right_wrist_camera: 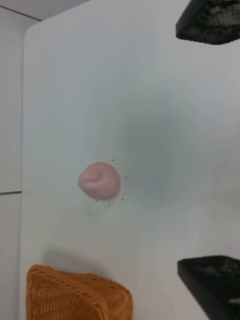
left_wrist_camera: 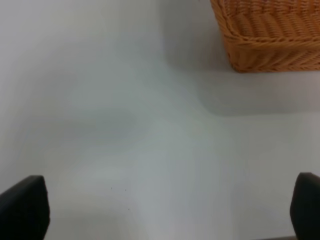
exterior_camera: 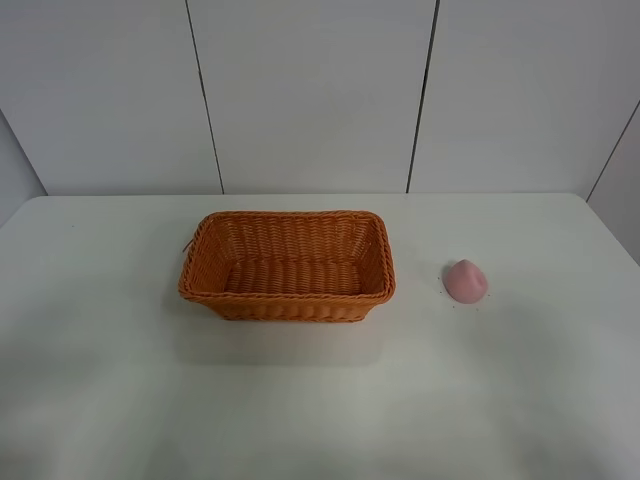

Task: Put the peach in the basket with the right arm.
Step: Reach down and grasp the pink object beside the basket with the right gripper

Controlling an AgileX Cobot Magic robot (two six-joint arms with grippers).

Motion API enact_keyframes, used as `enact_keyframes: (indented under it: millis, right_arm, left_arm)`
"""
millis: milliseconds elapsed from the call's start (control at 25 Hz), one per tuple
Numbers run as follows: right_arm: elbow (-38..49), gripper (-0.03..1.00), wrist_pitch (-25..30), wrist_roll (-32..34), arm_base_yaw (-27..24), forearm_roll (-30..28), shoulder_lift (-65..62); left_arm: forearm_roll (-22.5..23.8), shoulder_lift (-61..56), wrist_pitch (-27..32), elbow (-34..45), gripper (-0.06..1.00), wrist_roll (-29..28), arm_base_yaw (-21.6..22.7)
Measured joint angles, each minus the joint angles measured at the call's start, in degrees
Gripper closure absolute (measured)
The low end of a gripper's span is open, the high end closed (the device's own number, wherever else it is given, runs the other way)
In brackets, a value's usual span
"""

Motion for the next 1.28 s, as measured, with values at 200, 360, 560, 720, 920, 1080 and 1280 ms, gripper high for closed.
enact_keyframes:
  millis: [200, 360, 560, 720, 920, 1080, 1280]
  right_arm:
    - [0.00, 0.32, 0.00, 0.00, 0.00, 0.00, 0.00]
    - [0.00, 0.32, 0.00, 0.00, 0.00, 0.00, 0.00]
    - [-0.75, 0.32, -1.56, 0.27, 0.00, 0.00, 4.71]
    - [-3.29, 0.32, -2.28, 0.27, 0.00, 0.00, 16.60]
    - [-10.38, 0.33, -4.61, 0.27, 0.00, 0.00, 35.54]
    - [-17.47, 0.32, -4.92, 0.27, 0.00, 0.82, 51.00]
    - [-27.22, 0.32, -4.99, 0.27, 0.00, 0.94, 71.67]
  left_arm:
    - [0.00, 0.00, 0.00, 0.00, -0.04, 0.00, 0.00]
    - [0.00, 0.00, 0.00, 0.00, -0.04, 0.00, 0.00]
    - [0.00, 0.00, 0.00, 0.00, -0.04, 0.00, 0.00]
    - [0.00, 0.00, 0.00, 0.00, -0.04, 0.00, 0.00]
    - [0.00, 0.00, 0.00, 0.00, -0.04, 0.00, 0.00]
    - [0.00, 0.00, 0.00, 0.00, -0.04, 0.00, 0.00]
    - [0.00, 0.00, 0.00, 0.00, -0.04, 0.00, 0.00]
